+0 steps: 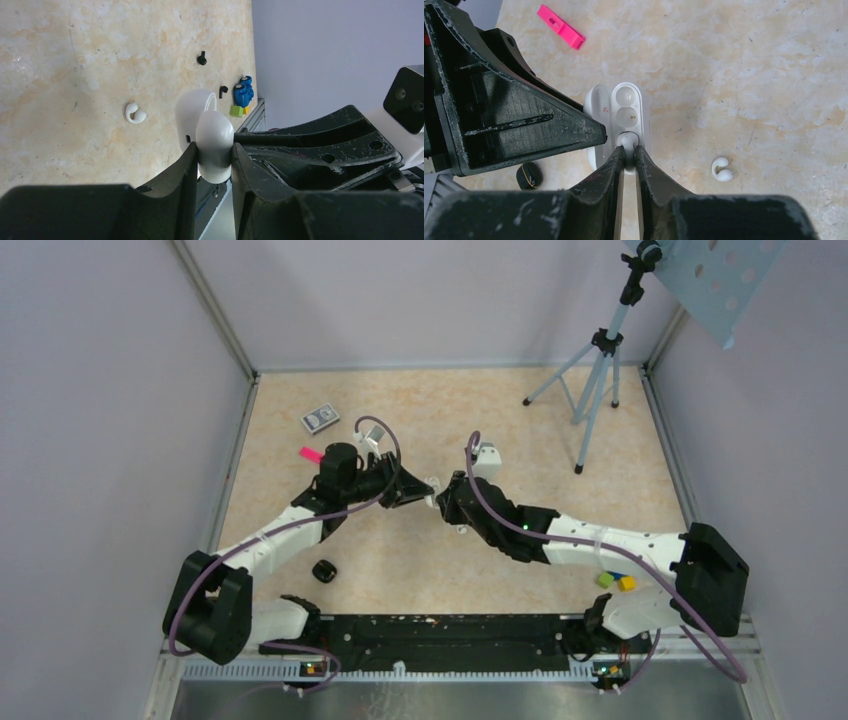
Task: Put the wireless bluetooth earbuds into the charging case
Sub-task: Insert the left earbud into the left side groove of the charging case, then pick up the right earbud from the center of the board.
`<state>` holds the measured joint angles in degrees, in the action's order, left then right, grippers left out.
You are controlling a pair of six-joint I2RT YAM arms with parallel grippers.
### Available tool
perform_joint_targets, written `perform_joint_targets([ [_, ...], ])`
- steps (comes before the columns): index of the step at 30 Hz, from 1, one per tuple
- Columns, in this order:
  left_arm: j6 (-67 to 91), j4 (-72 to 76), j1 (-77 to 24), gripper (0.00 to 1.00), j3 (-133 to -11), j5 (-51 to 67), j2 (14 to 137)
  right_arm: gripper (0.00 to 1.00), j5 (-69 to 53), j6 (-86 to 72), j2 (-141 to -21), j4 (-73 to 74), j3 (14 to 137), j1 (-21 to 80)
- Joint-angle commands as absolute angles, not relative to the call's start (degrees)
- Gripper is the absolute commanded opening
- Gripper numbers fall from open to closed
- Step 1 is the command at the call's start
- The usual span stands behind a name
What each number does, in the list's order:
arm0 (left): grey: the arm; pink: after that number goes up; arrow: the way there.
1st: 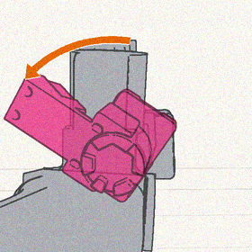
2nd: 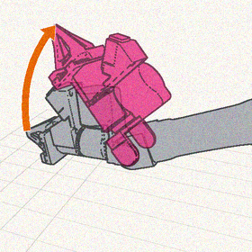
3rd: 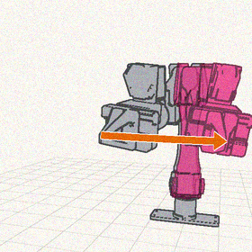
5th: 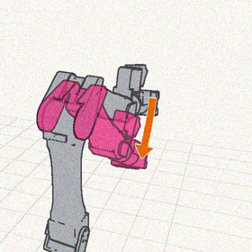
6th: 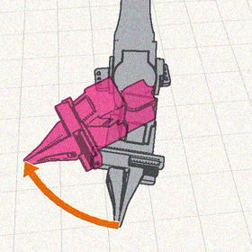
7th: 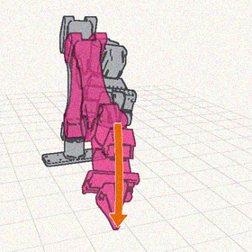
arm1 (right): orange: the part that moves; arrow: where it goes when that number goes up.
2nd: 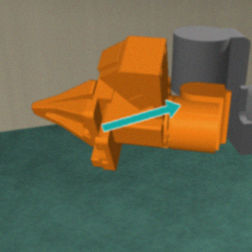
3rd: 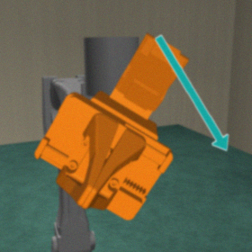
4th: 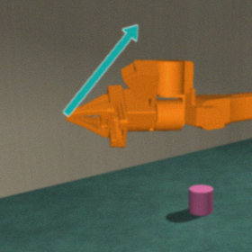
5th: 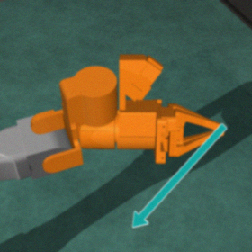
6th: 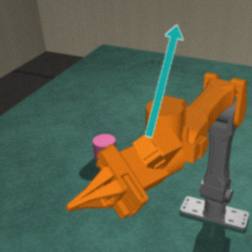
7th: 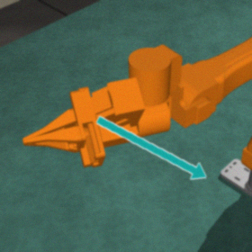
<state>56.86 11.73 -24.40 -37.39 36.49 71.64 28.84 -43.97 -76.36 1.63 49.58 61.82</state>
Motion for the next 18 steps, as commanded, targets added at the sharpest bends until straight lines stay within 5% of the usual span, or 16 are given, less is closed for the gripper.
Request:
perform_joint_targets([
  [1,56.3,13.2,-24.4,0.01,-40.4,37.4,71.4,0.17,30.2,-43.6,-76.5,0.7,49.9,62.7],
  [18,53.5,9.1,-24.5,0.01,-41.0,36.3,71.2,0.27,29.4,-43.2,-69.2,5.8,51.6,62.7],
])
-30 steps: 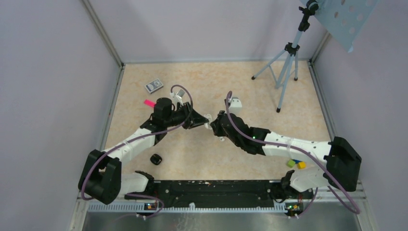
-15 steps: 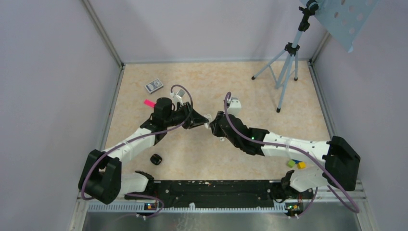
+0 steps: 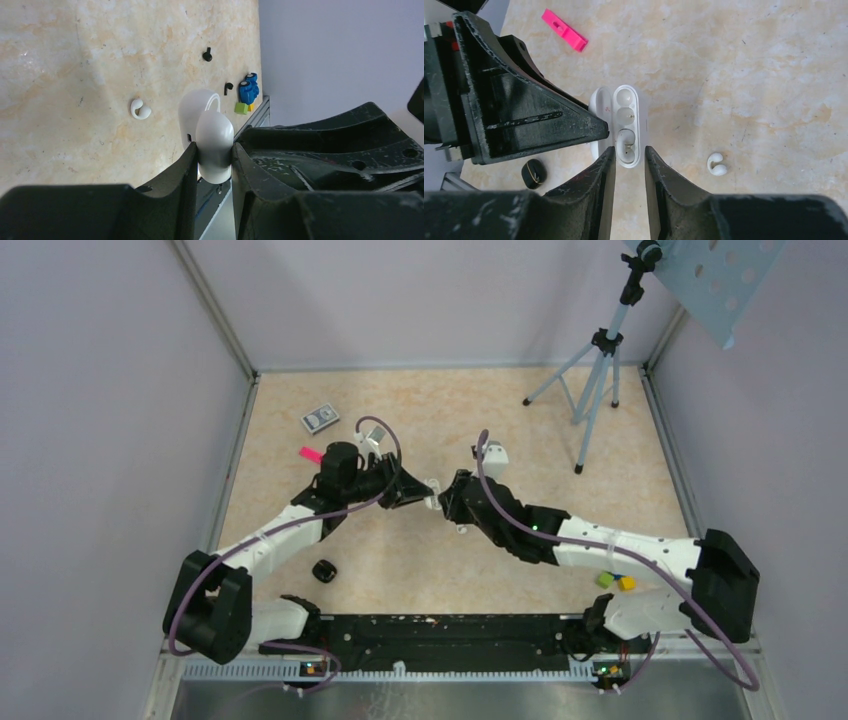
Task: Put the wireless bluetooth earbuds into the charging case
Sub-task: Pick up the right earbud from the center of the board.
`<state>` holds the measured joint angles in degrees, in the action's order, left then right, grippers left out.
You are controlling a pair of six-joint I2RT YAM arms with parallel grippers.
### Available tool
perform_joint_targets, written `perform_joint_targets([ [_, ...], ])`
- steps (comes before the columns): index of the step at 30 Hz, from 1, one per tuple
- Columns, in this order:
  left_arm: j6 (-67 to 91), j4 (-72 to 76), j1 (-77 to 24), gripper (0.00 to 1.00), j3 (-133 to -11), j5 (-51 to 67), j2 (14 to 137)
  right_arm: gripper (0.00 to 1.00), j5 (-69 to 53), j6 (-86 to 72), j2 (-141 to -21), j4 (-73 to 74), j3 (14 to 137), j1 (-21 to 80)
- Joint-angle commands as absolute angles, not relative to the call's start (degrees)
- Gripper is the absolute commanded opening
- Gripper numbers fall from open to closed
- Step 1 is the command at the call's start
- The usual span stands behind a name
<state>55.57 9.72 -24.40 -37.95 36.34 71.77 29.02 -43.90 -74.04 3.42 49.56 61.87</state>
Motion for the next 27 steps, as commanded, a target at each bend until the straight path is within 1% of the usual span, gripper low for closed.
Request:
perform_joint_targets([
  [1,53.2,8.4,-24.5,0.01,-41.2,36.3,71.1,0.27,29.4,-43.3,-67.8,7.0,51.5,62.6],
  [2,52.9,7.9,-24.5,0.01,-41.3,36.2,71.0,0.3,29.6,-43.4,-66.2,7.8,50.8,62.6],
  [3,52.5,7.4,-24.5,0.01,-41.3,36.1,70.9,0.34,29.6,-43.3,-64.6,8.0,49.8,62.7],
  [4,52.2,7.0,-24.5,0.0,-41.2,36.2,71.0,0.41,29.9,-42.9,-63.1,8.3,48.9,62.6],
  [5,51.7,6.5,-24.5,0.0,-41.1,36.4,71.2,0.45,30.3,-42.8,-61.6,10.0,48.3,62.7],
  [9,47.4,1.5,-24.5,0.0,-42.3,39.0,72.0,0.52,31.9,-43.3,-60.1,16.0,45.7,62.3],
  [12,42.8,-5.7,-24.5,0.0,-42.7,39.9,70.9,0.54,24.8,-42.2,-61.6,15.0,41.6,58.1],
  [14,41.4,-8.3,-24.5,0.0,-42.3,40.2,69.9,0.52,16.2,-42.9,-63.2,12.3,38.4,53.1],
  [16,41.3,-10.9,-24.5,0.0,-41.4,39.3,68.8,0.48,9.9,-42.8,-65.4,8.5,36.3,50.1],
  [18,42.6,-11.4,-24.5,0.0,-39.4,38.4,66.6,0.46,8.9,-41.5,-68.9,7.9,37.0,49.3],
  [22,45.8,-8.5,-24.4,0.0,-34.9,38.1,63.3,0.42,8.4,-36.3,-77.9,11.8,44.4,49.4],
  [25,45.3,-9.2,-24.4,0.0,-34.9,36.9,62.8,0.32,9.8,-34.2,-81.4,12.0,46.8,50.2],
  [27,45.1,-10.1,-24.4,0.0,-35.5,36.5,62.6,0.3,10.3,-33.0,-82.9,11.8,48.1,50.6],
])
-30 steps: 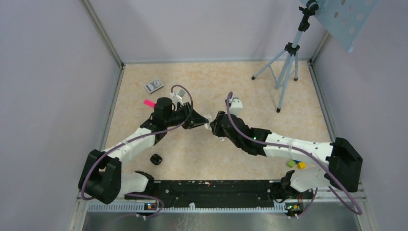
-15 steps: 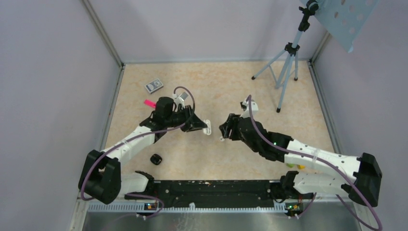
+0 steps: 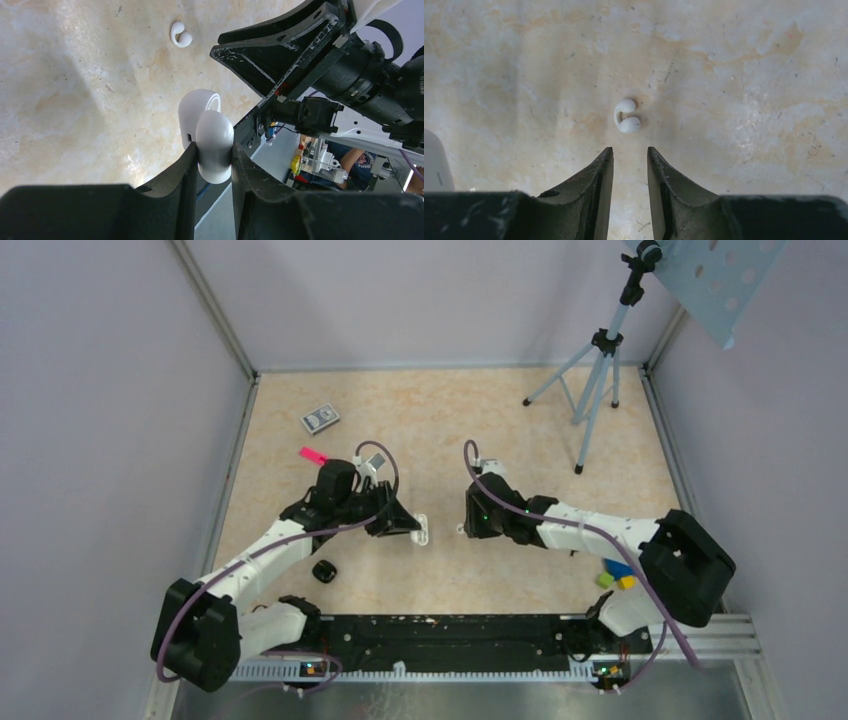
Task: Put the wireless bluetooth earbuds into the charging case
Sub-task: Pick up the right earbud from the center of the board.
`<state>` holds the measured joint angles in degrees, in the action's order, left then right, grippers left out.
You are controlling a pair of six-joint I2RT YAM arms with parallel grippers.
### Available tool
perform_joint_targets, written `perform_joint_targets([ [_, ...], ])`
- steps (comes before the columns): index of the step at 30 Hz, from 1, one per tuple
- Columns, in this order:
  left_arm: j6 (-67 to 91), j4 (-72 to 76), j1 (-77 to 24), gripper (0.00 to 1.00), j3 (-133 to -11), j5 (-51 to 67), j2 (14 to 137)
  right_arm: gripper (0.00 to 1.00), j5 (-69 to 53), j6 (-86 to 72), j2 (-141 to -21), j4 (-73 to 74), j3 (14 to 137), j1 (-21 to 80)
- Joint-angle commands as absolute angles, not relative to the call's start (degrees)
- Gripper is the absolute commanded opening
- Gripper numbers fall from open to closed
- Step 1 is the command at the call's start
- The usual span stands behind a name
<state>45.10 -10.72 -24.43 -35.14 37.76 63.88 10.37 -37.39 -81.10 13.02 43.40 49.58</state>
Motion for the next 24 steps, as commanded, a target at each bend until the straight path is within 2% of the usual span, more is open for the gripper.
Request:
perform_joint_targets([
  [1,45.0,-10.3,-24.4,0.0,-35.7,36.3,62.5,0.3,10.0,-32.6,-83.6,11.8,48.8,50.8],
  [5,45.7,-10.9,-24.3,0.0,-35.1,33.7,61.8,0.27,9.0,-31.9,-86.7,11.4,51.1,51.6],
  [9,48.3,-7.4,-24.3,0.0,-32.7,35.0,61.5,0.2,7.2,-31.8,-89.8,10.5,52.6,51.7],
  [24,47.1,-8.3,-24.3,0.0,-33.8,35.1,62.6,0.24,10.3,-30.2,-93.9,12.9,54.3,51.7],
])
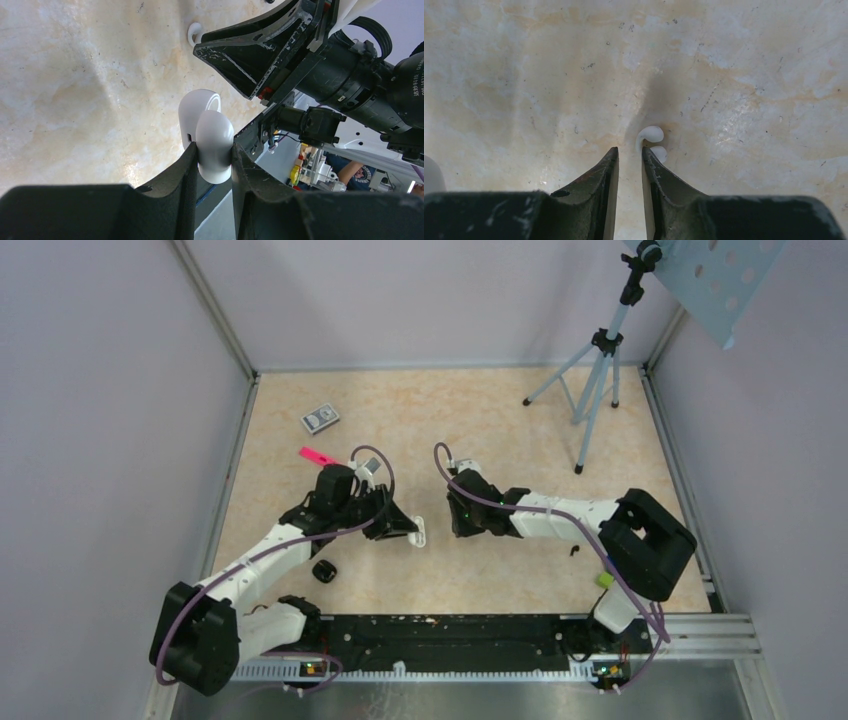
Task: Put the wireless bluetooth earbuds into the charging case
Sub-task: Pick up the right earbud from the center of the board.
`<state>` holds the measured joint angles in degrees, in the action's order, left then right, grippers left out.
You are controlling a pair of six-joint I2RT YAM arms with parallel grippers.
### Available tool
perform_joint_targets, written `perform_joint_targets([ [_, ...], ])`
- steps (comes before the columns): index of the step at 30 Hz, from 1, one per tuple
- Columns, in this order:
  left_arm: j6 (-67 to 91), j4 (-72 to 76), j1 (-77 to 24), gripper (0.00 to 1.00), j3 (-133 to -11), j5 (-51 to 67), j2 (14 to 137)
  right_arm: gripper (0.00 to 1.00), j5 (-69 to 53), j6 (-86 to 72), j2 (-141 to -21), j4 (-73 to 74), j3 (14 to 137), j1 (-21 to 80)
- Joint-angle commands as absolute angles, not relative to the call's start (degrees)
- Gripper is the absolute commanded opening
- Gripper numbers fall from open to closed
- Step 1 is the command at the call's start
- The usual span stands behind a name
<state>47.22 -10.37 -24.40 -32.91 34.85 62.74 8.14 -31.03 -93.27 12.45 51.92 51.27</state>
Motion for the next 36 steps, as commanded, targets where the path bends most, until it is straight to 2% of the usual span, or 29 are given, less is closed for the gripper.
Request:
perform_joint_targets([
  [1,47.1,-8.2,-24.3,0.0,-33.8,35.0,62.6,0.24,10.7,-30.2,-93.8,13.1,54.1,51.7],
  [27,46.7,-7.8,-24.3,0.0,-34.5,36.3,64.2,0.26,15.7,-31.4,-93.8,17.2,54.5,51.6],
  [36,46.6,-7.6,-24.3,0.0,-34.3,36.3,64.4,0.0,16.5,-32.2,-92.5,17.5,54.3,51.6],
])
